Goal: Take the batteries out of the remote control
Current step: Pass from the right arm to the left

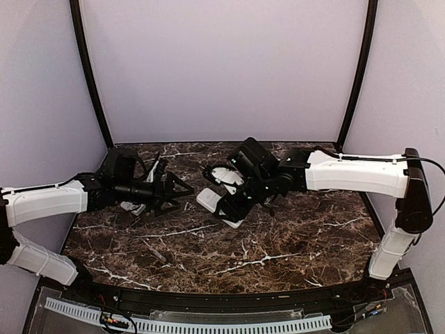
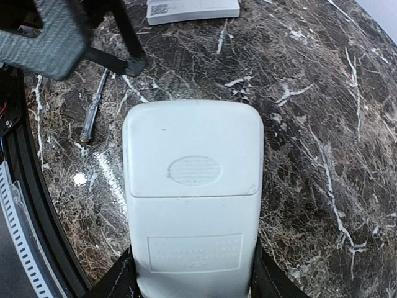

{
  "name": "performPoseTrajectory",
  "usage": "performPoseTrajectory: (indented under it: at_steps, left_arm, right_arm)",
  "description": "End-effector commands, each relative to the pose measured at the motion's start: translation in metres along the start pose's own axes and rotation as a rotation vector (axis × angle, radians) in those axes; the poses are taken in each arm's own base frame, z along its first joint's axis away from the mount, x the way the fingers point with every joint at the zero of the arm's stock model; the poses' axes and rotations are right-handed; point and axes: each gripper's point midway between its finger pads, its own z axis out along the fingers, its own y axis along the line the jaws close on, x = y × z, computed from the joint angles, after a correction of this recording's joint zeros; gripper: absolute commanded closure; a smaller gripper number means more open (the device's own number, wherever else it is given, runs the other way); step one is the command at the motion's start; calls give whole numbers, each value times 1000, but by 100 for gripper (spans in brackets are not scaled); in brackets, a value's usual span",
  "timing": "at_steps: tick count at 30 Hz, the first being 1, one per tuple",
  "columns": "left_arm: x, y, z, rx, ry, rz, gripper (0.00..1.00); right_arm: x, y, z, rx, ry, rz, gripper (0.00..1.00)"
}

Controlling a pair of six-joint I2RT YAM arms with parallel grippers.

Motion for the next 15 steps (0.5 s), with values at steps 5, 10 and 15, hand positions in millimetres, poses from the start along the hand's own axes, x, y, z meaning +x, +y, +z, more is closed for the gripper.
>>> performPoseTrajectory:
  at_steps: [5, 10, 15]
  left_arm:
    - [-1, -17, 8, 45, 58, -8, 3]
    - [5, -20, 14, 55, 91, -27, 3]
    - [10, -20, 18, 52, 110, -43, 8]
  right_arm:
    - [-21, 34, -2, -59, -44, -107, 100]
    - [-22, 39, -3, -60, -51, -122, 100]
    - [-24, 42, -4, -63, -57, -131, 100]
